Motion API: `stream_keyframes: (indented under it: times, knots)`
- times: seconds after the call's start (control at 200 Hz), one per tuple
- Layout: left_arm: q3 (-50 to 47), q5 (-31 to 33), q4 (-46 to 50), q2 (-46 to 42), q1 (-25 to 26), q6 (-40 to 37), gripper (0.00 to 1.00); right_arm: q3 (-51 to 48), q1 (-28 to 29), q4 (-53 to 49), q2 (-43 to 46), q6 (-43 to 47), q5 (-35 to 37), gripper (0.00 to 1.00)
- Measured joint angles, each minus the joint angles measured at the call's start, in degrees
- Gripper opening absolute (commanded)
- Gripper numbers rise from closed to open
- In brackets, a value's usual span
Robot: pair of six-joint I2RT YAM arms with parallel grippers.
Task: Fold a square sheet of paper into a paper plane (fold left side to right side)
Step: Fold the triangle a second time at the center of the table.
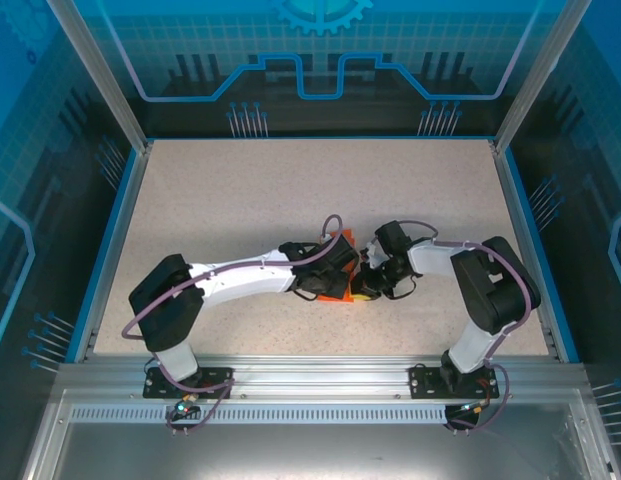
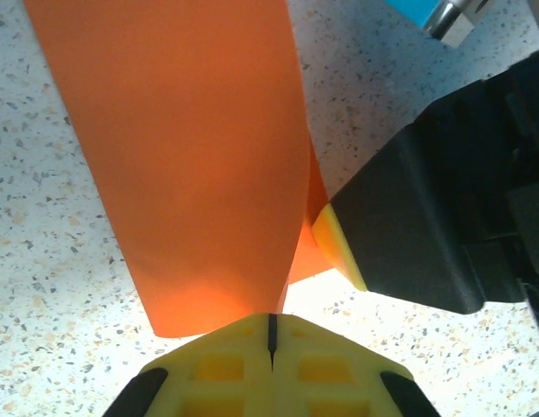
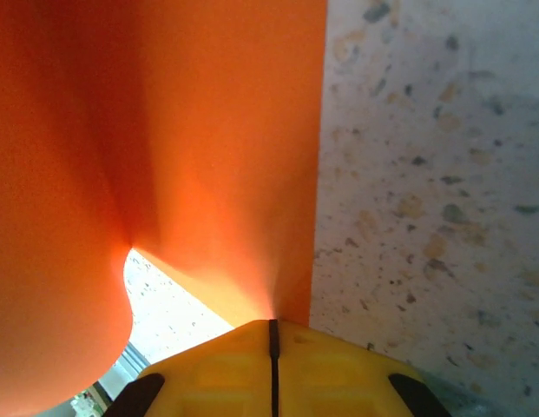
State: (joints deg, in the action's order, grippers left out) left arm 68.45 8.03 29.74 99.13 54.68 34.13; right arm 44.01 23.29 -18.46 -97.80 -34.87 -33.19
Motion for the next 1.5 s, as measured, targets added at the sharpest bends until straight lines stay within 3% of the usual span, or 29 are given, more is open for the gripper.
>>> stream_keyframes:
  times: [0.475,1.501]
  knots:
    - [-1.11,-2.97,-0.11,0.09,-4.98,-8.66,0.0,2.54,1.01,-3.41,-1.05,1.95,1.79,0.09]
    - [5.51,-2.97,0.44,10.32,-10.78,-15.34,0.0,4.44,1.55,-6.34,-1.97,4.57,3.02,0.09]
